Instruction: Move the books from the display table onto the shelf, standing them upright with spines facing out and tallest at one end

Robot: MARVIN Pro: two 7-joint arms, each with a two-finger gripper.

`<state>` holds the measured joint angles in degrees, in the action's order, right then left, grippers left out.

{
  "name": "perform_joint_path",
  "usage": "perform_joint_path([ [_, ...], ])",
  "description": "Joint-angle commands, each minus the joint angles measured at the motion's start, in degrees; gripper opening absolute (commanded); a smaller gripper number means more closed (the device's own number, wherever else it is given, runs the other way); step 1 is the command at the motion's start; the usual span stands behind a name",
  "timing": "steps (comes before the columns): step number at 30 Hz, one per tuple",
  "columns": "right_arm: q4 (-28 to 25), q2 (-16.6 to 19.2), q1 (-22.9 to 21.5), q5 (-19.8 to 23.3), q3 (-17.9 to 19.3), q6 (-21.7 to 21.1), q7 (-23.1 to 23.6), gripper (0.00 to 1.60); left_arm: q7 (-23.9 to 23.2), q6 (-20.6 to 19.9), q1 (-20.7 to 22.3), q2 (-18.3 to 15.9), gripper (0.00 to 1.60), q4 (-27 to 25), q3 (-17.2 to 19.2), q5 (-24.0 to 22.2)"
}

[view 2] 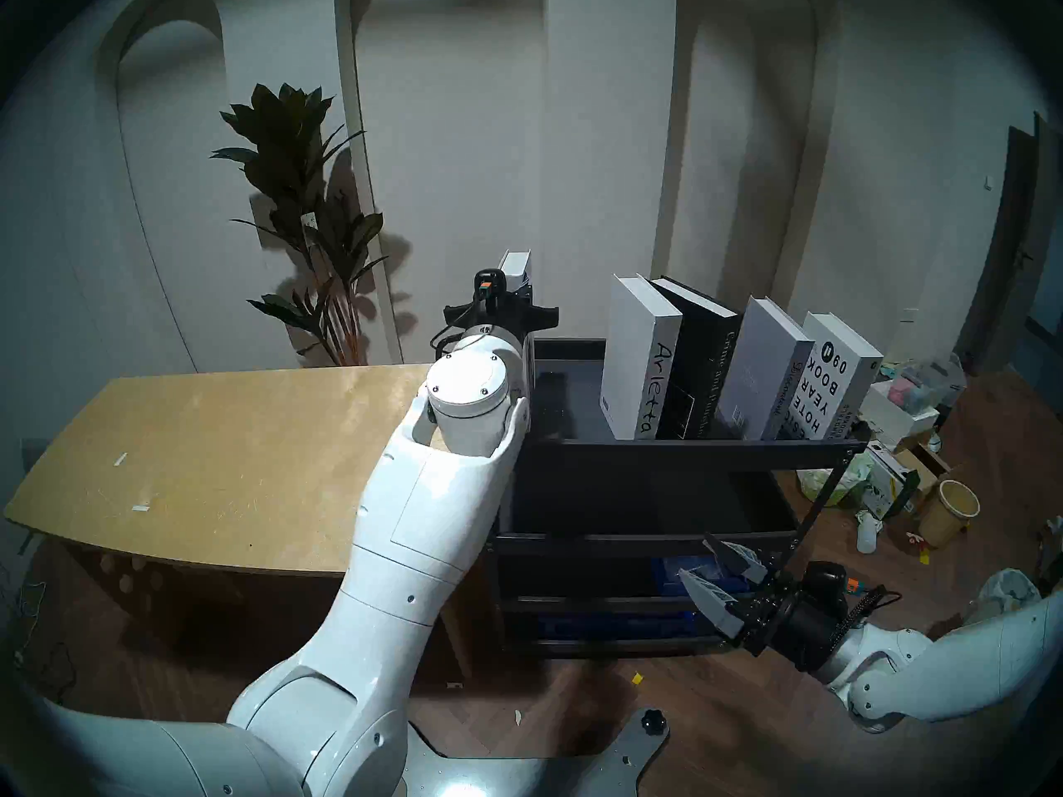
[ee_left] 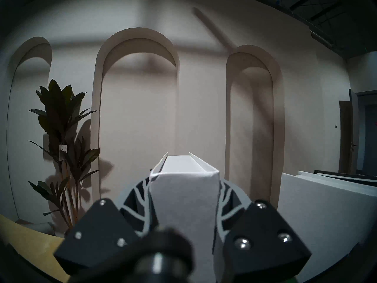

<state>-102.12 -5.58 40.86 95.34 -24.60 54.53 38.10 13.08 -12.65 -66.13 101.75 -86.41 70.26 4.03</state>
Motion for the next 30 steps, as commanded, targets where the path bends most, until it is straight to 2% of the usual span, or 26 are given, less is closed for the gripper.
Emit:
perform_joint_path([
  [1,-0.2,-0.1,-0.1,-0.1,0.1,0.5,-0.1,1.60,-0.1,2.1,-0.6,-1.0,0.00,-3.1,-1.0,-0.4],
  [30,-0.2,-0.1,-0.3,-0.1,-0.1,0.5,-0.1,1.60,-0.5,3.9,-3.7,-3.5,0.00,-5.2,-3.3,-4.0],
])
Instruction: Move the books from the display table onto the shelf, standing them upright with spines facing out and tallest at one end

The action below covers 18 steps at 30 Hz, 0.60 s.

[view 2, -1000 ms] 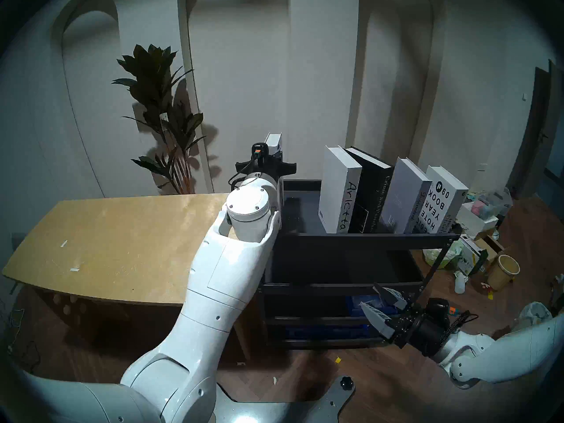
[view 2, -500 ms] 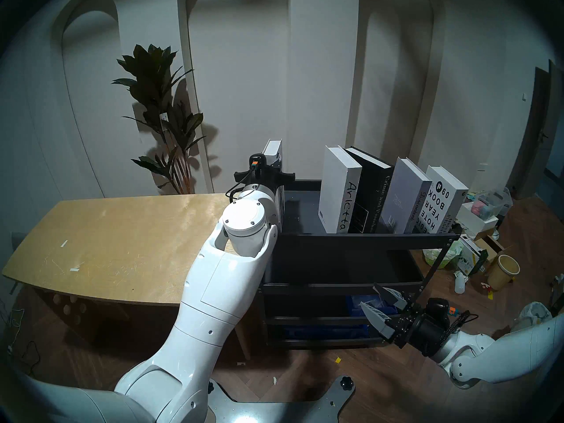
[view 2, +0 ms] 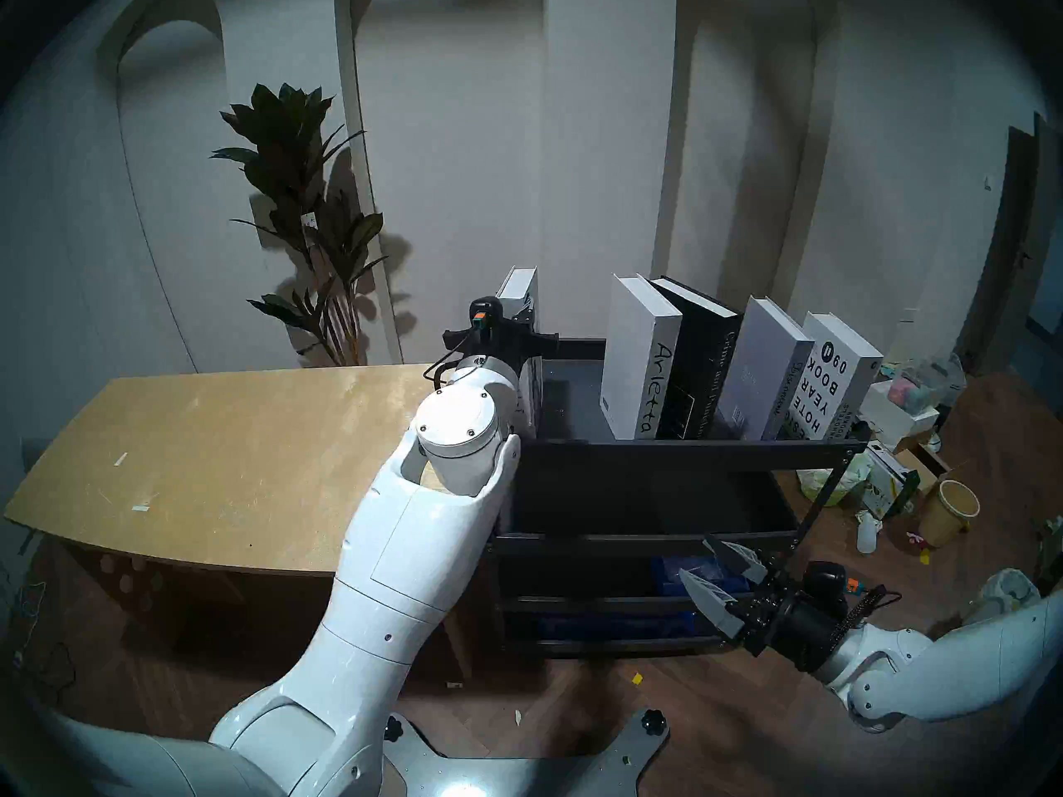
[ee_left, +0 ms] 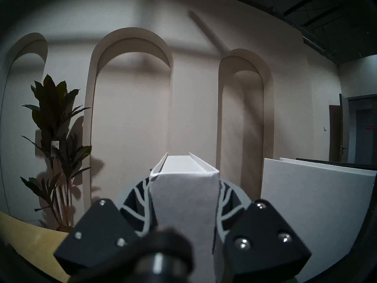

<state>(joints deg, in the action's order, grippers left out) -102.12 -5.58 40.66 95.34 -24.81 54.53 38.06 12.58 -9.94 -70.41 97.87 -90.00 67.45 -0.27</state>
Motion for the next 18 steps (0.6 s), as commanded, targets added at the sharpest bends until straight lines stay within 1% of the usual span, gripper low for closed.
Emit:
perform_joint_path([
  [1,-0.2,-0.1,-0.1,-0.1,0.1,0.5,-0.1,1.60,0.0,1.2,0.5,0.3,0.00,-1.6,-0.6,0.2],
  [16,-0.2,-0.1,-0.2,-0.1,0.0,0.5,-0.1,1.60,-0.5,1.0,-1.6,-1.1,0.00,-3.2,-2.1,-0.5],
  [17,-0.2,-0.1,-0.3,-0.1,0.0,0.5,-0.1,1.60,-0.5,1.0,-1.7,-1.2,0.11,-3.2,-2.2,-0.5],
  [18,-0.2,-0.1,-0.3,-0.1,0.0,0.5,-0.1,1.60,-0.5,1.0,-1.7,-1.2,0.28,-3.2,-2.3,-0.5],
])
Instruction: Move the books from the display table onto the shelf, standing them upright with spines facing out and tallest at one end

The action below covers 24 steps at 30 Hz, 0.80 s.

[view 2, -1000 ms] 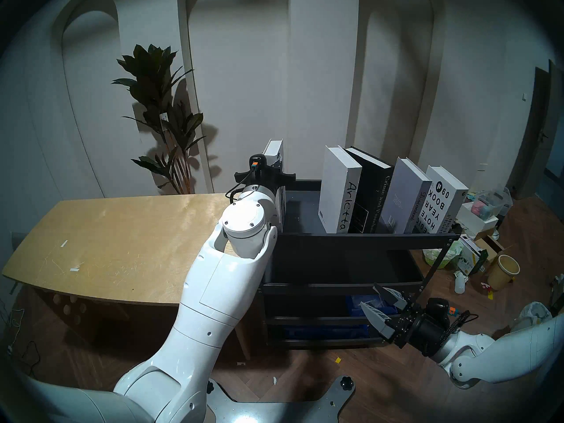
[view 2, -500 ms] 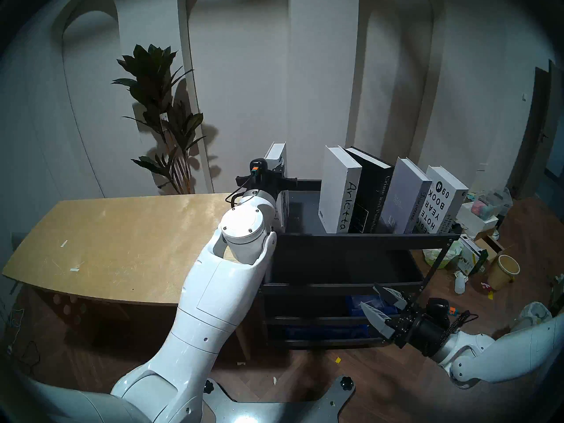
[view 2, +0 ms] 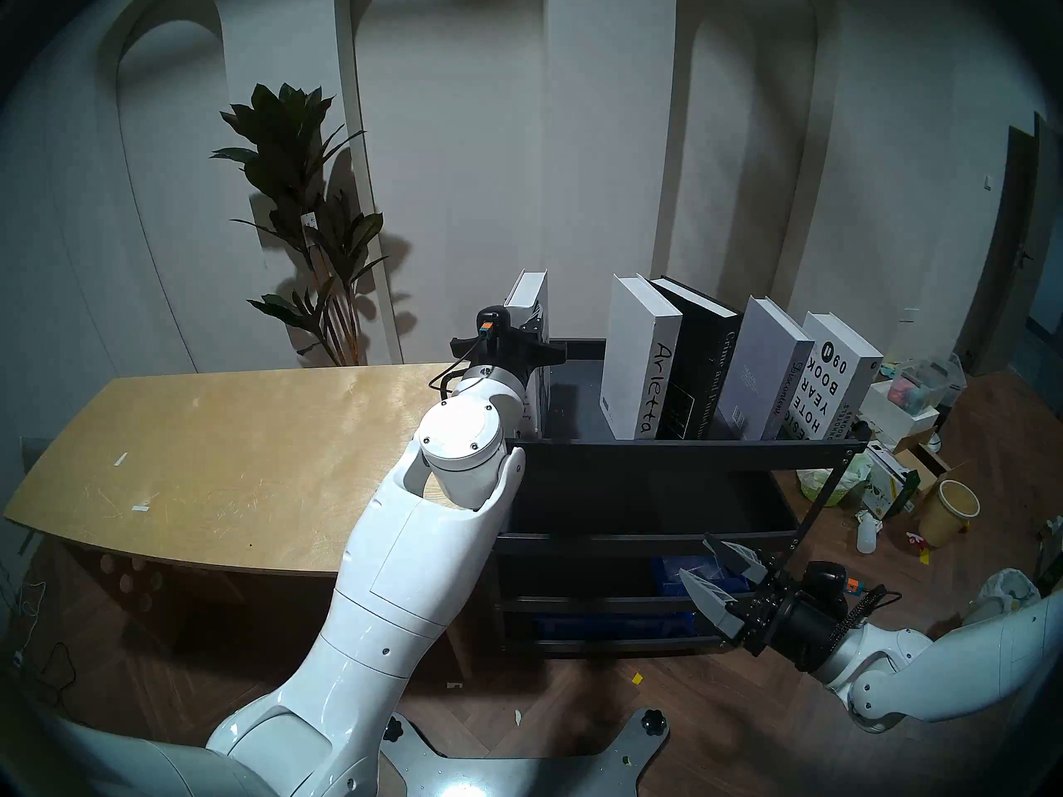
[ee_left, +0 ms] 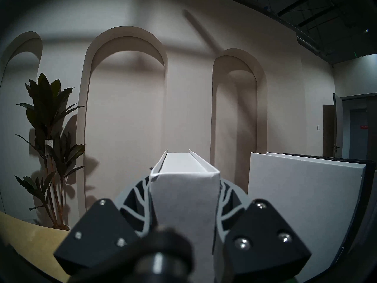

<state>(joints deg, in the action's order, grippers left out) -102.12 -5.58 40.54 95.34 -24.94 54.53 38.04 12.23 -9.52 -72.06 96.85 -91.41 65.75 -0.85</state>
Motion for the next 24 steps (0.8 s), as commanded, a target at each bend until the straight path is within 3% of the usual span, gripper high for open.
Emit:
perform_joint_path([
  [1,-0.2,-0.1,-0.2,-0.1,0.1,0.5,-0.1,1.60,-0.2,0.6,-0.1,-0.2,0.29,-1.8,-0.6,0.0],
  [2,-0.2,-0.1,-0.2,-0.1,0.1,0.5,-0.1,1.60,-0.2,0.6,-0.1,-0.2,0.32,-1.8,-0.7,0.0],
  [4,-0.2,-0.1,-0.2,-0.1,0.1,0.5,-0.1,1.60,-0.3,0.5,-0.1,-0.3,0.66,-1.9,-0.8,0.1],
  [6,-0.2,-0.1,-0.2,-0.1,0.1,0.5,-0.1,1.60,-0.3,0.5,-0.2,-0.3,0.78,-1.9,-0.9,0.2],
  [7,-0.2,-0.1,-0.2,-0.1,0.1,0.5,-0.1,1.60,-0.3,0.5,-0.2,-0.3,1.29,-1.9,-0.9,0.2],
  [10,-0.2,-0.1,-0.2,-0.1,0.1,0.5,-0.1,1.60,-0.3,0.5,-0.2,-0.4,1.60,-1.9,-1.0,0.3],
  [24,-0.2,-0.1,-0.3,-0.1,0.0,0.5,0.0,1.60,-1.4,-0.5,-0.6,-0.5,1.60,-5.3,-1.8,-0.4],
])
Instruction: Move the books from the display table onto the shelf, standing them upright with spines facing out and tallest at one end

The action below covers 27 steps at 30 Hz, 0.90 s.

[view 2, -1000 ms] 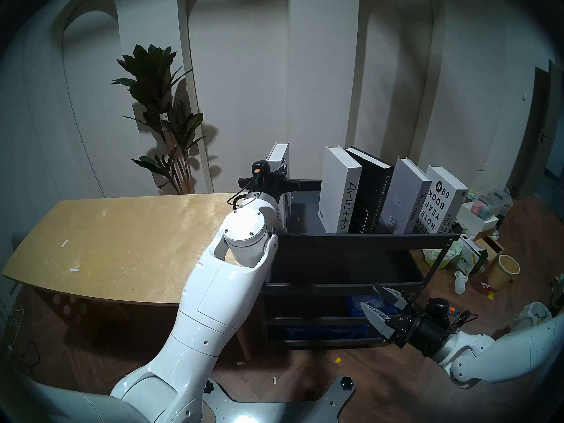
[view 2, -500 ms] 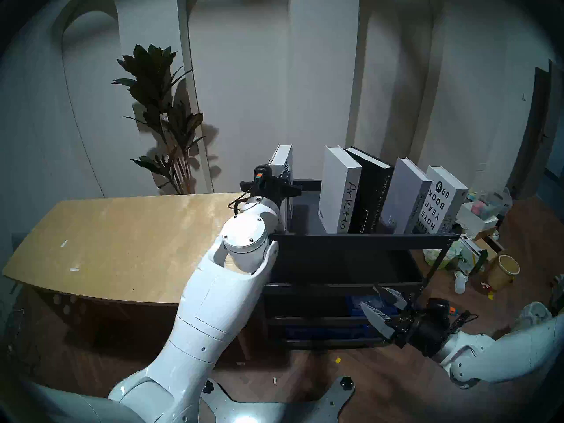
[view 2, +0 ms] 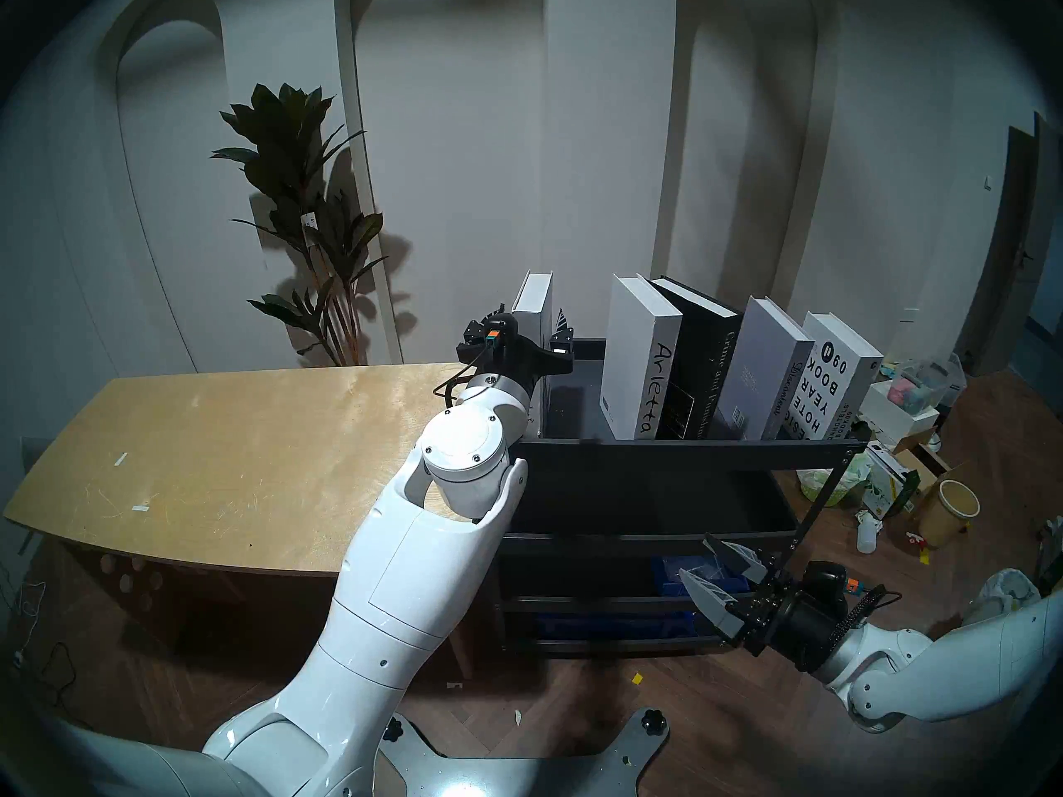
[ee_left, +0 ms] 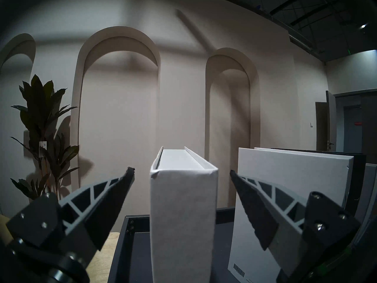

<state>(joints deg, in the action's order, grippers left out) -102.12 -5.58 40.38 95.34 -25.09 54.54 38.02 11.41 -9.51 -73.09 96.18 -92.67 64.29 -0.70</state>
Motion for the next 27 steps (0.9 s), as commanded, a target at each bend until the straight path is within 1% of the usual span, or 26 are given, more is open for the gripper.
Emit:
perform_joint_path([
  [1,-0.2,-0.1,-0.1,-0.1,0.1,0.5,0.0,1.60,-0.7,-0.7,0.4,0.1,1.60,-4.7,-0.3,-0.4],
  [7,-0.2,-0.1,-0.2,0.0,0.1,0.5,0.0,1.60,-2.1,-2.7,0.7,-0.9,1.60,-9.5,0.3,-1.0],
  [8,-0.2,-0.1,-0.2,0.0,0.1,0.5,0.0,1.60,-2.6,-3.1,0.7,-0.9,1.60,-10.3,0.6,-1.6],
  [11,-0.2,-0.1,-0.2,0.0,0.1,0.5,0.0,1.60,-4.0,-4.6,1.0,-2.1,1.60,-12.4,0.7,-1.9],
  [12,-0.2,-0.1,-0.2,0.0,0.1,0.5,0.0,1.60,-4.9,-5.9,1.0,-2.9,1.60,-13.4,0.7,-2.1],
  [13,-0.2,-0.1,-0.2,0.0,0.1,0.5,0.0,1.60,-5.6,-6.1,1.1,-3.7,1.60,-13.8,0.6,-2.0],
  [15,-0.2,-0.1,-0.2,0.0,0.1,0.5,0.0,1.60,-7.6,-7.8,1.0,-5.4,1.60,-15.2,1.3,-2.7],
  [16,-0.2,-0.1,-0.2,0.0,0.1,0.5,0.0,1.60,-9.0,-7.8,1.1,-7.0,1.60,-15.8,1.5,-2.6],
  [17,-0.2,-0.1,-0.2,0.0,0.1,0.5,0.0,1.60,-9.7,-8.1,0.9,-7.6,1.60,-16.5,2.0,-3.1],
  [18,-0.2,-0.1,-0.2,0.0,0.1,0.5,0.0,1.60,-11.1,-8.1,0.8,-9.0,1.60,-17.3,2.6,-3.3],
  [19,-0.2,-0.1,-0.3,0.0,0.1,0.5,0.0,1.60,-12.0,-8.0,0.6,-9.3,1.60,-17.9,3.3,-3.0],
  [20,-0.2,-0.1,-0.3,0.0,0.1,0.5,0.1,1.60,-13.5,-8.7,0.6,-10.5,1.60,-19.0,4.0,-3.6],
  [21,-0.2,-0.1,-0.3,0.0,0.1,0.5,0.1,1.60,-14.1,-8.7,0.4,-10.7,1.60,-19.6,4.9,-3.9],
  [23,-0.2,-0.1,-0.3,0.0,0.1,0.5,0.1,1.60,-16.6,-8.3,0.4,-12.5,1.60,-20.9,6.1,-4.2],
  [27,-0.2,-0.1,-0.3,0.0,0.1,0.5,0.1,1.60,-21.0,-8.7,-0.9,-15.5,1.60,-23.8,9.6,-7.5],
])
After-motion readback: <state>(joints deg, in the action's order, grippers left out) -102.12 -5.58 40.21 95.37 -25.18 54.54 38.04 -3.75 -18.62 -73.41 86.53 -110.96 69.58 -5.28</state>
